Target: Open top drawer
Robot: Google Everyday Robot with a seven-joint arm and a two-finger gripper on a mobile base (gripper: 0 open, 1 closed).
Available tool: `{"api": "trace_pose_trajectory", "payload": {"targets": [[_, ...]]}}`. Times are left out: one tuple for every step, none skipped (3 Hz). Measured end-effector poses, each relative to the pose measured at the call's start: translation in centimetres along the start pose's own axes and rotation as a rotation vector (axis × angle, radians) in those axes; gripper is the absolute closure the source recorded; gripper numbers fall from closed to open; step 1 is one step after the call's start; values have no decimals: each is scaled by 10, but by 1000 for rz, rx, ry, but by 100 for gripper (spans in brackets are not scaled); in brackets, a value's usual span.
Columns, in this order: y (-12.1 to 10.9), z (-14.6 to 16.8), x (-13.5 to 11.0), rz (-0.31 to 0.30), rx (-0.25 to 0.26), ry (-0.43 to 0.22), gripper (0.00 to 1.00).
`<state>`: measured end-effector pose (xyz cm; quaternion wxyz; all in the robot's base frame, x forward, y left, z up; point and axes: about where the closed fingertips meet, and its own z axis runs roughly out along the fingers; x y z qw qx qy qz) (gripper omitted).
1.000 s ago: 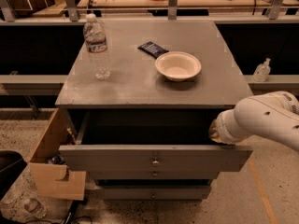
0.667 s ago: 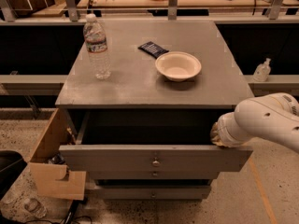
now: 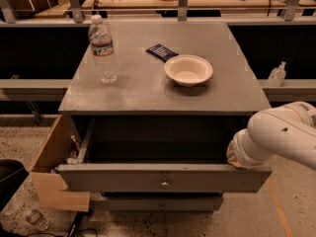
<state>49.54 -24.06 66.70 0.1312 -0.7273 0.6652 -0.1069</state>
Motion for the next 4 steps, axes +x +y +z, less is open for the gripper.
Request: {"api": "trace_pose_trajectory", "payload": {"targets": [[13,-4,-1,-1,-25,10,100],[51,-16,-5,-3,-110,28,100],[67,-21,-7,-5,-148,32,100],[67,-21,-7,-5,-148,32,100]]}}
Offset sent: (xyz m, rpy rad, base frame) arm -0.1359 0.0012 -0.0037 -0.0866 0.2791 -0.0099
